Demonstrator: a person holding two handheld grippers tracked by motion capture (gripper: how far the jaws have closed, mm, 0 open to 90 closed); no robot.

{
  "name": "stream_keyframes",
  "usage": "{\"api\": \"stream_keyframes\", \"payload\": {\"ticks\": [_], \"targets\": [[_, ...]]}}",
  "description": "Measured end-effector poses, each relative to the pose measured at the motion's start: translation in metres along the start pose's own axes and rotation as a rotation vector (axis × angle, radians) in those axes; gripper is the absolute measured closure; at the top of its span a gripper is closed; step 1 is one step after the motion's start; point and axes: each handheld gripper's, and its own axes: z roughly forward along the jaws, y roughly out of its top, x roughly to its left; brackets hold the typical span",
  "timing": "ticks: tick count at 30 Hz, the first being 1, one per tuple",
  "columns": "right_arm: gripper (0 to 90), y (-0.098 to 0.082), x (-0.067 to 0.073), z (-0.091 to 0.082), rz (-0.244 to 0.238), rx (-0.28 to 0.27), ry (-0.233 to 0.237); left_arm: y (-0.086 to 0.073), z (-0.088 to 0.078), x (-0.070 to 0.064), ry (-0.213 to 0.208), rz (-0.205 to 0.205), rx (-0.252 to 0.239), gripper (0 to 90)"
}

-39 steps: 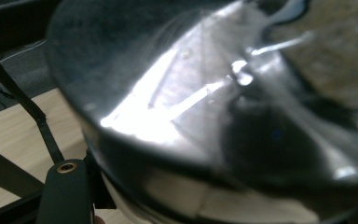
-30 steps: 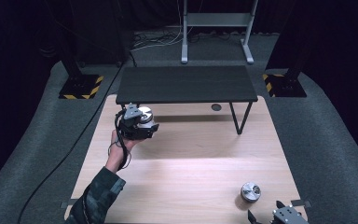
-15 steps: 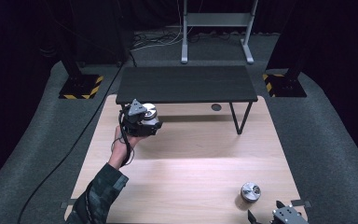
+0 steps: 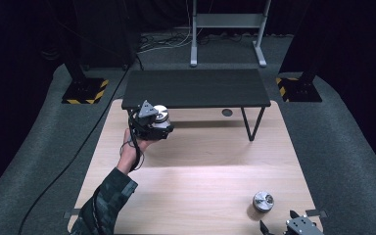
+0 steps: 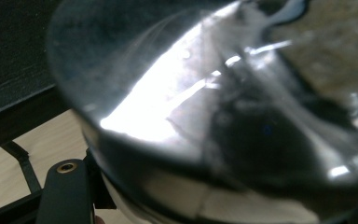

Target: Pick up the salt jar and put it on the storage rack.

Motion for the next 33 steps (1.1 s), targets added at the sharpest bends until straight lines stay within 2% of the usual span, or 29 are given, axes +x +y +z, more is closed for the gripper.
{"api": "stream_keyframes", "payload": {"ticks": [14, 33], "targets": [[0.0, 0.001, 0.000, 0.000, -0.004, 0.001, -0.002, 0.011, 0.002, -0.001, -0.002, 0.014, 0.001, 30.7], [0.0, 0.001, 0.000, -0.001, -0.005, -0.004, -0.001, 0.030, 0.008, -0.003, -0.026, 0.029, 0.001, 30.7]]}}
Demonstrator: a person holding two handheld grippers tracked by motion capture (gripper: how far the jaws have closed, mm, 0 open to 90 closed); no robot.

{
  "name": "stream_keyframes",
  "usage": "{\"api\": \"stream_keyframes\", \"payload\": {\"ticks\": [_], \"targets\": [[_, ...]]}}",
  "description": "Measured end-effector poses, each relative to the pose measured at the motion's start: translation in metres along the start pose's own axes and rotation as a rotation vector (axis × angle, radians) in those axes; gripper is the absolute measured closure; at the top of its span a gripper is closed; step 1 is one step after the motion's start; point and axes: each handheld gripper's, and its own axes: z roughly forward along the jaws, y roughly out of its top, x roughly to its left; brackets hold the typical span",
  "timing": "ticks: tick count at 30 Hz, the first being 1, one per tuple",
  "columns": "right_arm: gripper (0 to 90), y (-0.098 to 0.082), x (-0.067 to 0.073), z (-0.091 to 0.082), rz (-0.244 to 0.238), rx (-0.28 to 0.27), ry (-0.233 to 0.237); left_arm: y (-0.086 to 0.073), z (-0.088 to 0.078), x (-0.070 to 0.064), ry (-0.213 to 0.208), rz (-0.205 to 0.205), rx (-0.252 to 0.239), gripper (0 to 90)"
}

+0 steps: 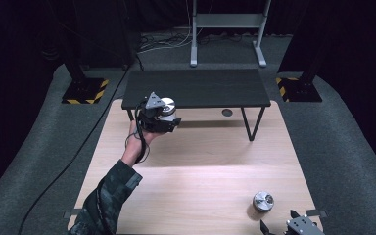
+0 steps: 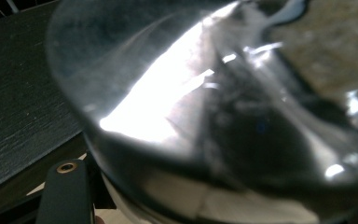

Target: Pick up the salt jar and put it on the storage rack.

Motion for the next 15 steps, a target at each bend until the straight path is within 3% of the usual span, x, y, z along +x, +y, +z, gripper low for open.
{"api": "stream_keyframes", "payload": {"ticks": [15], "targets": [[0.0, -0.001, 0.000, 0.001, 0.001, 0.005, -0.001, 0.013, 0.004, 0.000, -0.011, 0.016, 0.001, 30.7]]}}
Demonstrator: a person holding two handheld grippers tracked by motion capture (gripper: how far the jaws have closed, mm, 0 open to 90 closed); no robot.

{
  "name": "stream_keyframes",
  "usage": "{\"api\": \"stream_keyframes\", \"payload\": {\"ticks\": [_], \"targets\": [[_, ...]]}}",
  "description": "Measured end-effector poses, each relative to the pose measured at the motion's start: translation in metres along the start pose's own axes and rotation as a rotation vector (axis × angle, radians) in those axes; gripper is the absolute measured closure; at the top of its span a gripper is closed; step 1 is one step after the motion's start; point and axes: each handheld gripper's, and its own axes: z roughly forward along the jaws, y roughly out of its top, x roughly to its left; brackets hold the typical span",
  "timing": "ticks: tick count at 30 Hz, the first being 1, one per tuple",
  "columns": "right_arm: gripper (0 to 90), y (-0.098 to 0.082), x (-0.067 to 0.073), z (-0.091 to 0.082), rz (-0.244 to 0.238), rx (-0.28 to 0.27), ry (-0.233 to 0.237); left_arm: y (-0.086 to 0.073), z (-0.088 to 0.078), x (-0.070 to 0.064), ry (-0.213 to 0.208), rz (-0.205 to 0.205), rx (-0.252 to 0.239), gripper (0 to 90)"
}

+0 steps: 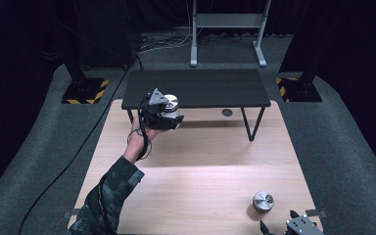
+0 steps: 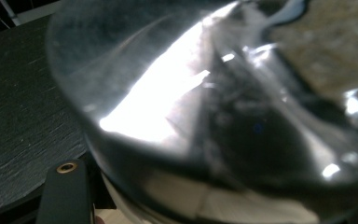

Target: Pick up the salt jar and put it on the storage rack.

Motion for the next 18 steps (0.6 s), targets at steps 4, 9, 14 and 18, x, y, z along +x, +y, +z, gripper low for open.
{"api": "stream_keyframes", "payload": {"ticks": [4, 9, 14, 18], "targets": [[0.0, 0.000, 0.000, -0.001, 0.000, -0.003, -0.003, 0.002, 0.000, -0.001, -0.002, 0.001, -0.004, 30.7], [0.0, 0.000, 0.000, 0.000, -0.002, -0.001, -0.001, 0.010, 0.000, -0.001, -0.004, 0.012, -0.008, 30.7], [0.0, 0.000, 0.000, 0.000, 0.000, -0.002, -0.002, 0.016, -0.001, -0.001, -0.006, 0.019, -0.013, 30.7], [0.0, 0.000, 0.000, 0.000, 0.001, 0.001, 0.001, 0.019, 0.000, 0.000, -0.010, 0.012, -0.017, 30.7]]}}
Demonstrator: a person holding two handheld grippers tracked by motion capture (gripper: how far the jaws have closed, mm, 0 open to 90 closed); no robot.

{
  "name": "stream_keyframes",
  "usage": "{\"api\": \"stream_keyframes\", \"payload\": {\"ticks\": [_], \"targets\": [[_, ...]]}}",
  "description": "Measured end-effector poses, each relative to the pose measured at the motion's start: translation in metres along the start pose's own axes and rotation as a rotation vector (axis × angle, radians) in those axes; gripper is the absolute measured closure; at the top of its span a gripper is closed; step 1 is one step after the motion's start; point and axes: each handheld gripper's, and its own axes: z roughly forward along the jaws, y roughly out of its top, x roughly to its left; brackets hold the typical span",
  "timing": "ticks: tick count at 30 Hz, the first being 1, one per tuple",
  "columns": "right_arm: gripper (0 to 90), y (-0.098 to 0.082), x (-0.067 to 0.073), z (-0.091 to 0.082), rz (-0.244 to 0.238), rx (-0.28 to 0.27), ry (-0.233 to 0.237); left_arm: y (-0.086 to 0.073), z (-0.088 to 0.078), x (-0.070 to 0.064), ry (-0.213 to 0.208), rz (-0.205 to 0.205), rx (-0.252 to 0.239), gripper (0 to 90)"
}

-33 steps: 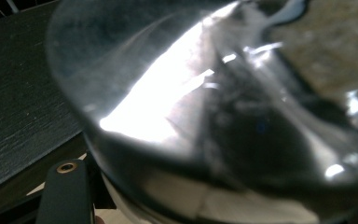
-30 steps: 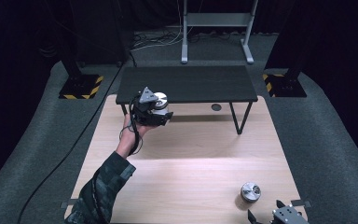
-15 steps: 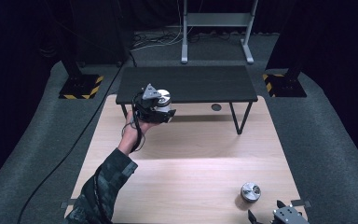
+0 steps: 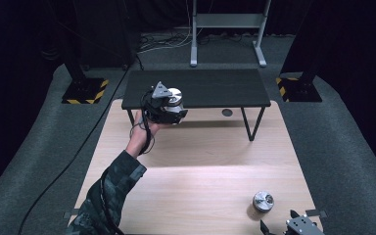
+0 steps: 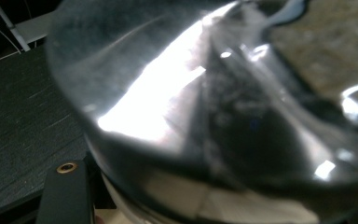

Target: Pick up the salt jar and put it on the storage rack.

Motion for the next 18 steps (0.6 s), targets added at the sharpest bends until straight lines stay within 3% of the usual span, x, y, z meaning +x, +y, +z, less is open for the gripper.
{"api": "stream_keyframes", "payload": {"ticks": [18], "targets": [[0.0, -0.001, -0.001, 0.000, 0.001, 0.001, -0.001, 0.017, 0.007, 0.005, 0.001, -0.001, 0.000, 30.7]]}}
